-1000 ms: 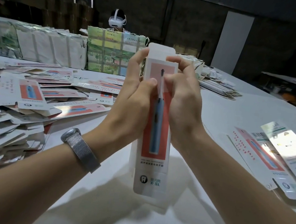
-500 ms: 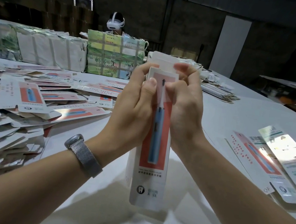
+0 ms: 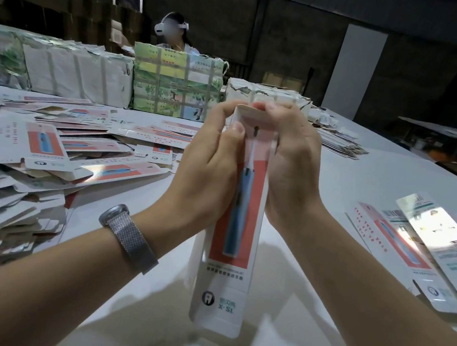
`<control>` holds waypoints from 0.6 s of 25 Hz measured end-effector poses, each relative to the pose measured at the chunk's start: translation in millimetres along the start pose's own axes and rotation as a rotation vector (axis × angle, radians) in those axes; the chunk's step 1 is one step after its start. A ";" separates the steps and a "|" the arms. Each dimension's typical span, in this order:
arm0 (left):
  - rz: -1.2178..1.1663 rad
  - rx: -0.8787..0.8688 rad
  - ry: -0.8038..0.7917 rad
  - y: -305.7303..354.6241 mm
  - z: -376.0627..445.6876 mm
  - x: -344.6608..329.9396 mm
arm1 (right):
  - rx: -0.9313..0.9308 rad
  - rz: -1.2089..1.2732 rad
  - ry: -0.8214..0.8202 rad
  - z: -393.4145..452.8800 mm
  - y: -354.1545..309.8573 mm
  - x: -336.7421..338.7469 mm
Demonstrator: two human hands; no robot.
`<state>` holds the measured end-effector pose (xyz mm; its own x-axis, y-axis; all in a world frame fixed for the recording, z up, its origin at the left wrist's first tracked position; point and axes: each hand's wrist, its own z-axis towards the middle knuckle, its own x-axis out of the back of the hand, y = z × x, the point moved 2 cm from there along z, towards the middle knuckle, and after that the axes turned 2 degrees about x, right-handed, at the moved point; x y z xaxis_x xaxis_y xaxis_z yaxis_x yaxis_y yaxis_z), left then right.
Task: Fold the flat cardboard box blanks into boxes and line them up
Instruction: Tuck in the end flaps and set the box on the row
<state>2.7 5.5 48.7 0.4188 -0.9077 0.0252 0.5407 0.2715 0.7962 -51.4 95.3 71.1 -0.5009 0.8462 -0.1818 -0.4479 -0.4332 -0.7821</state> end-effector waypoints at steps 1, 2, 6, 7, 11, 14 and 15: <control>0.014 -0.006 -0.005 1.0 0.3 0.2 | -0.025 0.004 -0.002 2.3 -0.5 1.3; 0.031 -0.017 -0.008 2.3 0.4 0.2 | -0.044 0.001 -0.011 4.4 -1.3 2.6; 0.076 -0.038 -0.006 4.7 1.8 4.0 | -0.075 -0.012 -0.056 8.0 -2.1 2.9; 0.081 -0.034 -0.014 4.0 2.3 5.2 | -0.071 -0.049 -0.064 7.8 -1.9 3.2; 0.061 0.001 -0.091 0.3 3.4 8.4 | -0.029 -0.166 -0.049 7.2 -1.1 6.0; 0.087 -0.014 -0.111 -1.8 1.9 8.7 | -0.044 -0.123 -0.047 10.9 -2.8 8.0; 0.091 -0.019 -0.112 -2.0 1.8 8.6 | -0.055 -0.113 -0.045 12.4 -3.5 9.3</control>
<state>3.9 -3.4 48.3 0.3830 -0.9089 0.1650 0.5186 0.3594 0.7758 -63.7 100.9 79.5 -0.4831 0.8732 -0.0643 -0.4627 -0.3170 -0.8279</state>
